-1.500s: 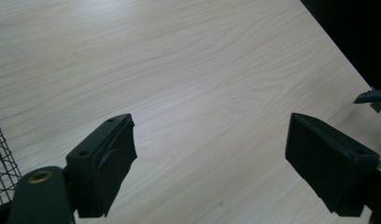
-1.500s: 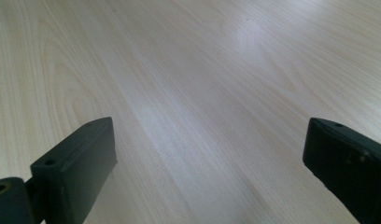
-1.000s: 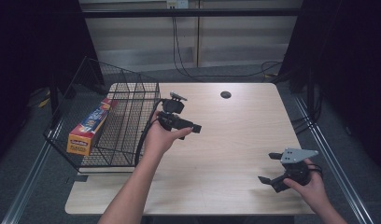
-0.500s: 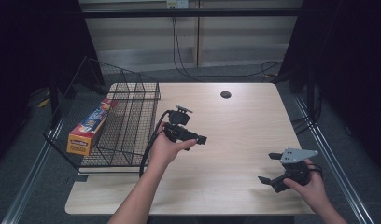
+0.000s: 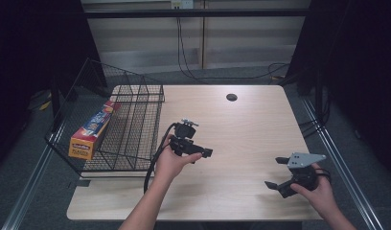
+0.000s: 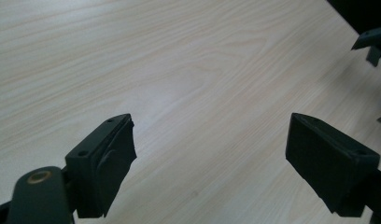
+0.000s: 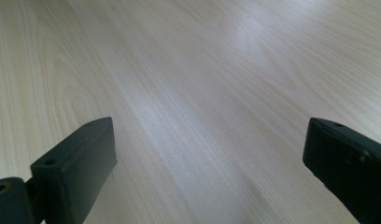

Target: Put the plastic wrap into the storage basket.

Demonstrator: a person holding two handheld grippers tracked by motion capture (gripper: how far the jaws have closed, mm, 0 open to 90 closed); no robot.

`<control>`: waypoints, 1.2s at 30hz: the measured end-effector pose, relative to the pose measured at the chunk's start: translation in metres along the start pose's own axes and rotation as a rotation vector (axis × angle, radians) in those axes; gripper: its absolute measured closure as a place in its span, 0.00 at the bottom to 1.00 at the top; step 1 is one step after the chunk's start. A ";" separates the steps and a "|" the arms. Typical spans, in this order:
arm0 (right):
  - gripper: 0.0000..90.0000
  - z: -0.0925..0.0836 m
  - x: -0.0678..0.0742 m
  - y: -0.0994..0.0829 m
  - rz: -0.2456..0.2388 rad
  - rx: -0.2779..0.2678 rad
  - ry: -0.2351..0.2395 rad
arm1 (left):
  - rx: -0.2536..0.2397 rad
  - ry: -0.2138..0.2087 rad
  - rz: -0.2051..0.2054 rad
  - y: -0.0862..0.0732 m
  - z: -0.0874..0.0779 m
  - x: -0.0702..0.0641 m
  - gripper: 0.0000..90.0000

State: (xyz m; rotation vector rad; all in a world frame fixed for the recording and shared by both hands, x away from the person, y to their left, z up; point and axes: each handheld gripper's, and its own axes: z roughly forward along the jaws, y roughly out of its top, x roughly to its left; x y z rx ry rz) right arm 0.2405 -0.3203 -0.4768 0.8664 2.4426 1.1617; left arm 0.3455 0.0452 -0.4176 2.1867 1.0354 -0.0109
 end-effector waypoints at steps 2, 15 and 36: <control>0.03 0.000 0.000 0.000 0.001 0.001 -0.003 | -0.001 -0.014 0.003 -0.004 0.003 0.000 0.17; 0.03 0.002 -0.002 -0.002 0.002 0.008 -0.008 | -0.010 -0.023 0.033 -0.028 0.016 -0.002 0.16; 0.03 0.007 0.001 -0.002 0.001 0.029 -0.010 | 0.070 -0.024 0.081 -0.048 0.029 -0.004 0.12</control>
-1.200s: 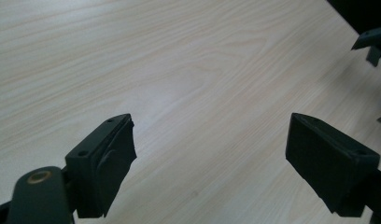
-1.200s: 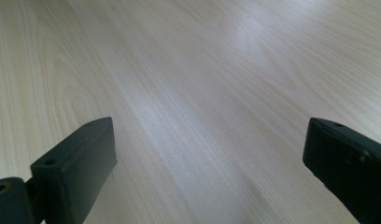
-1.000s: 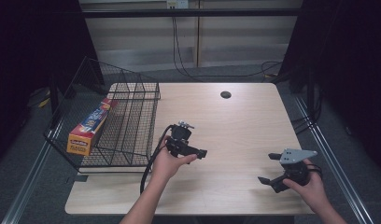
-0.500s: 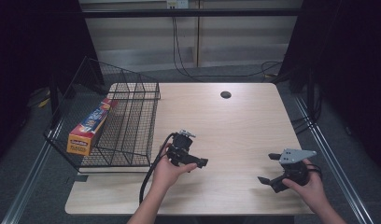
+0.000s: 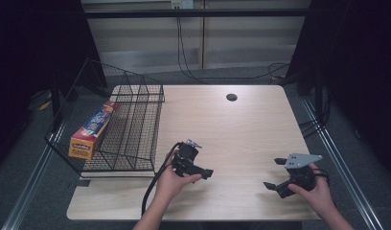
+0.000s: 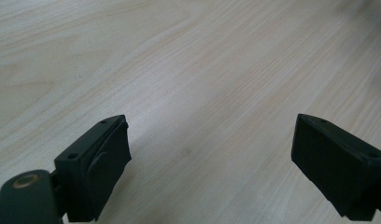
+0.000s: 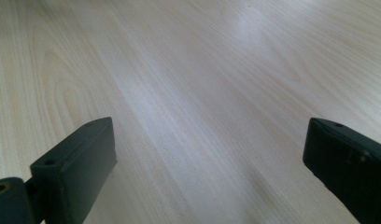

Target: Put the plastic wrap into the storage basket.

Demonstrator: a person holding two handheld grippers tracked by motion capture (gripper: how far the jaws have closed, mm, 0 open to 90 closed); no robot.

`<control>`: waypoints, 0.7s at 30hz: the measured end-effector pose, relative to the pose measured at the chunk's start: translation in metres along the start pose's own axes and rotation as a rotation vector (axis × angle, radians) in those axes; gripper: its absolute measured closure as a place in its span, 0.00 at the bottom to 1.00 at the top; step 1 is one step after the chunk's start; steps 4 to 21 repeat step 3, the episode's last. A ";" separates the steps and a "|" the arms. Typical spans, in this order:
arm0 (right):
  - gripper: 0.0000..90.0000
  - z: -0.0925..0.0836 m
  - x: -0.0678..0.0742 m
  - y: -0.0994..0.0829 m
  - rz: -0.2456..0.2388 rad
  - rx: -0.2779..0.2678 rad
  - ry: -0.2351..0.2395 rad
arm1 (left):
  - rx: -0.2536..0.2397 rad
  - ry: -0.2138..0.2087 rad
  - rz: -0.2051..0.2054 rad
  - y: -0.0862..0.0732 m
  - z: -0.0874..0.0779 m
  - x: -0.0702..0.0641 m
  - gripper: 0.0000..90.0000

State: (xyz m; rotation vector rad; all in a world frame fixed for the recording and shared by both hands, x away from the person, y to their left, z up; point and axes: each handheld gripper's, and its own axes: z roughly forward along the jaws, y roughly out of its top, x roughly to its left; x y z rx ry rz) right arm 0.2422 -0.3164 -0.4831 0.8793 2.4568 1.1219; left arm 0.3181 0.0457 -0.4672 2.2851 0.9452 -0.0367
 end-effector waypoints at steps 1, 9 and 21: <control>0.03 0.002 0.000 0.000 -0.004 0.010 0.000 | 0.002 0.000 0.003 -0.001 0.001 0.000 0.12; 0.03 0.003 0.000 -0.001 -0.006 0.017 0.000 | -0.005 0.002 0.004 -0.001 0.002 0.000 0.12; 0.03 0.003 0.000 -0.001 -0.006 0.017 0.000 | -0.005 0.002 0.004 -0.001 0.002 0.000 0.12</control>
